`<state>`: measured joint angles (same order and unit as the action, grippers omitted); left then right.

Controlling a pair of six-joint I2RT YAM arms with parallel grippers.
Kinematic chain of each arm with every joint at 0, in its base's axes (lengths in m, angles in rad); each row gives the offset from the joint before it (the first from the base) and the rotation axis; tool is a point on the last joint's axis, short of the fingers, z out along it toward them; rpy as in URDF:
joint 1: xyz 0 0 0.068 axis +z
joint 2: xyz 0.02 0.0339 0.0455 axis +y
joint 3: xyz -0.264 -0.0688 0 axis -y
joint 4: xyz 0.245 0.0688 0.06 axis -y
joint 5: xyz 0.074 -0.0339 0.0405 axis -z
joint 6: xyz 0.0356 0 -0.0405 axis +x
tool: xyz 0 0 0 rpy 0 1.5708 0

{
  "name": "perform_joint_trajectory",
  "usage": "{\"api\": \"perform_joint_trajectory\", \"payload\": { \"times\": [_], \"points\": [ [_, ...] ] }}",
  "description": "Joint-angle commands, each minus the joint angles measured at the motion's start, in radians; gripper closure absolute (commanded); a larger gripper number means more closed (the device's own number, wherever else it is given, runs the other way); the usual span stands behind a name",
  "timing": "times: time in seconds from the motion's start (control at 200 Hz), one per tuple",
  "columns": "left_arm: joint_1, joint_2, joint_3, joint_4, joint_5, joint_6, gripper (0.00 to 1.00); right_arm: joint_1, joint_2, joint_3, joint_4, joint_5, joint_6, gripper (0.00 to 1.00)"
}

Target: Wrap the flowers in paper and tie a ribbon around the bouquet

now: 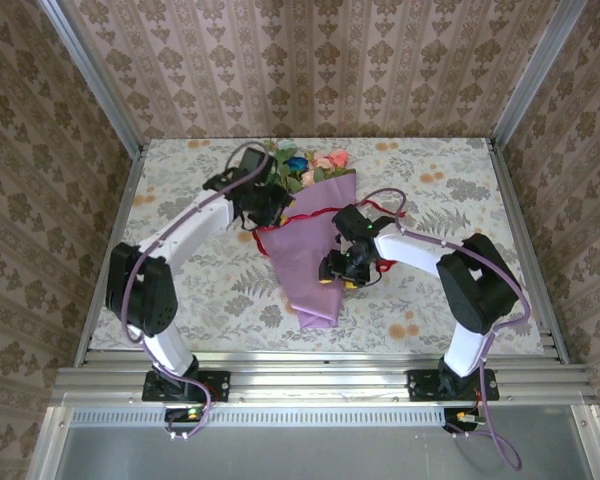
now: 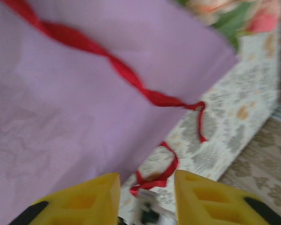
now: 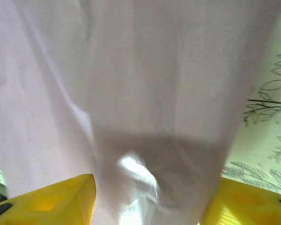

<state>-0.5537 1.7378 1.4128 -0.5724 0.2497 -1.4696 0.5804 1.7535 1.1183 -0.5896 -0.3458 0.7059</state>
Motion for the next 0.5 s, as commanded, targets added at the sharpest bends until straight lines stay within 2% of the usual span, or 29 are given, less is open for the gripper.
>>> {"api": "perform_joint_trajectory", "payload": {
  "times": [0.0,0.155,0.285,0.495],
  "points": [
    [-0.053,0.054,-0.041,0.099,0.121,-0.046,0.71,-0.005,-0.056,0.049,-0.102,0.068,-0.013,0.41],
    [-0.086,0.064,-0.193,0.153,0.127,-0.055,0.76,-0.047,-0.109,0.087,-0.188,0.151,-0.007,0.41],
    [-0.084,0.044,-0.248,0.142,0.081,-0.018,0.77,-0.168,-0.146,0.078,-0.184,0.190,0.047,0.42],
    [-0.075,0.005,-0.279,0.150,0.066,-0.018,0.75,-0.322,0.043,0.247,-0.205,0.275,0.211,0.49]
  ]
}}
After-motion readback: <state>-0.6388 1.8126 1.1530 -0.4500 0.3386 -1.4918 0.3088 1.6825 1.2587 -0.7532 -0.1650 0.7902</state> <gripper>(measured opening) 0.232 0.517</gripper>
